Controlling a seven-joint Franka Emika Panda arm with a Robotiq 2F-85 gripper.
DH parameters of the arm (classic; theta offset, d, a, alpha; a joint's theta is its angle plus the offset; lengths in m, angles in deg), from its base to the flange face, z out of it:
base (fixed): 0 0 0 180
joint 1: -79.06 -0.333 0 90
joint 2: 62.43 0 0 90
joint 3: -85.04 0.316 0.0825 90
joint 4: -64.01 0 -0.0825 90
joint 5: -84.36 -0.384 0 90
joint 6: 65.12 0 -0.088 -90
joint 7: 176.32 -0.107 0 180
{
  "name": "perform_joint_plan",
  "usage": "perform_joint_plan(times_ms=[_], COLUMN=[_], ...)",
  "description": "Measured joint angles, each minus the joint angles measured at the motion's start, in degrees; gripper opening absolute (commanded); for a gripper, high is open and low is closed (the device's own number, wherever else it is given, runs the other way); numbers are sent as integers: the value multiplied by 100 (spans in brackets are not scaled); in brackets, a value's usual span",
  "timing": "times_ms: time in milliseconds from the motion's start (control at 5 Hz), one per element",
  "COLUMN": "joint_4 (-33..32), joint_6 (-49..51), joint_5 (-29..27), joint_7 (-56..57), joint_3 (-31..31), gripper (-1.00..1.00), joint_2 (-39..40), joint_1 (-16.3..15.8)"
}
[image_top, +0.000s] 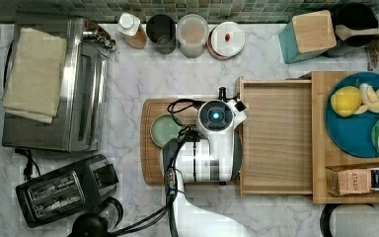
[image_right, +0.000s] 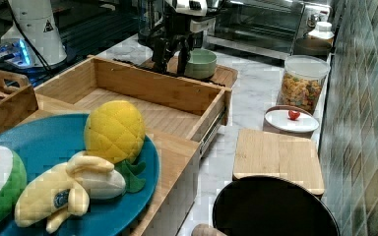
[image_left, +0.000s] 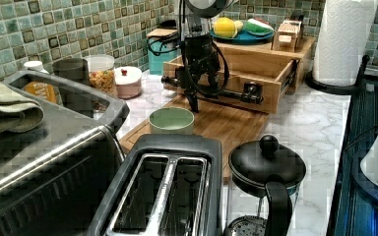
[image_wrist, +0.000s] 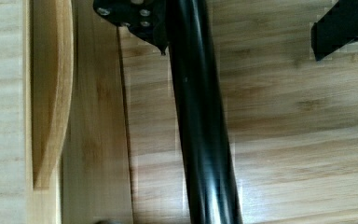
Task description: Open the drawer.
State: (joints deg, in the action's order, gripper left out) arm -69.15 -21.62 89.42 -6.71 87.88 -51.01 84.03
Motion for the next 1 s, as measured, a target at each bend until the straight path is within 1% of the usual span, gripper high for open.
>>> perform_joint_plan(times_ms=[400, 1000], joint_4=[-56, -67], joint_6=[-157, -118], joint_5=[-63, -66], joint_7=[-59, -62], joint_3=[22, 12], gripper=[100, 100], joint_2=[-31, -47], joint_1=[57, 30])
